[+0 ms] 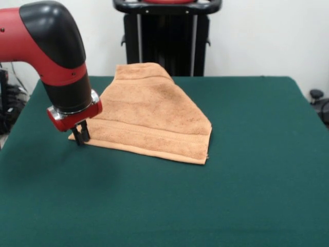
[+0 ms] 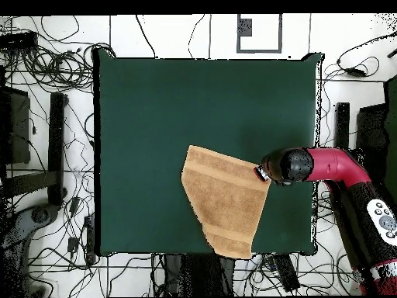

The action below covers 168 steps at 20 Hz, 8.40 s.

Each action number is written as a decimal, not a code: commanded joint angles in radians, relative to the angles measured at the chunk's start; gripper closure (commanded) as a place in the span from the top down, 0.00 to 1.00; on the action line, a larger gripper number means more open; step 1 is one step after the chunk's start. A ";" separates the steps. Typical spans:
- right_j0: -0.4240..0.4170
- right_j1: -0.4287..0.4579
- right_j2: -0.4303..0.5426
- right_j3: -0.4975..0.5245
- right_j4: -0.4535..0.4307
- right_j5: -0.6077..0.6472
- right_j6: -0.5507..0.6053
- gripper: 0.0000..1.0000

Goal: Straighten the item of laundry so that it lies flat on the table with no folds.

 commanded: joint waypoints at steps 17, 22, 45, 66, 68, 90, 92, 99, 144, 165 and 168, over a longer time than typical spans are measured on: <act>0.050 0.091 -0.003 -0.131 -0.037 0.058 -0.262 0.00; 0.047 0.104 0.015 -0.162 -0.048 0.056 -0.315 0.00; 0.050 0.165 0.120 -0.346 -0.084 0.122 -0.647 0.00; 0.100 0.108 0.144 -0.425 -0.060 0.253 -0.813 0.00; 0.092 0.130 0.141 -0.435 -0.059 0.239 -0.820 0.00; 0.083 0.113 0.062 -0.339 -0.012 0.214 -0.627 1.00; 0.079 0.108 0.059 -0.321 -0.004 0.214 -0.606 1.00; 0.069 0.059 0.033 -0.226 0.021 0.213 -0.519 1.00; 0.105 -0.021 -0.129 0.036 0.113 -0.024 -0.303 1.00; 0.178 -0.050 -0.184 0.081 0.180 -0.070 -0.259 1.00; 0.189 -0.050 -0.194 0.076 0.190 -0.070 -0.259 1.00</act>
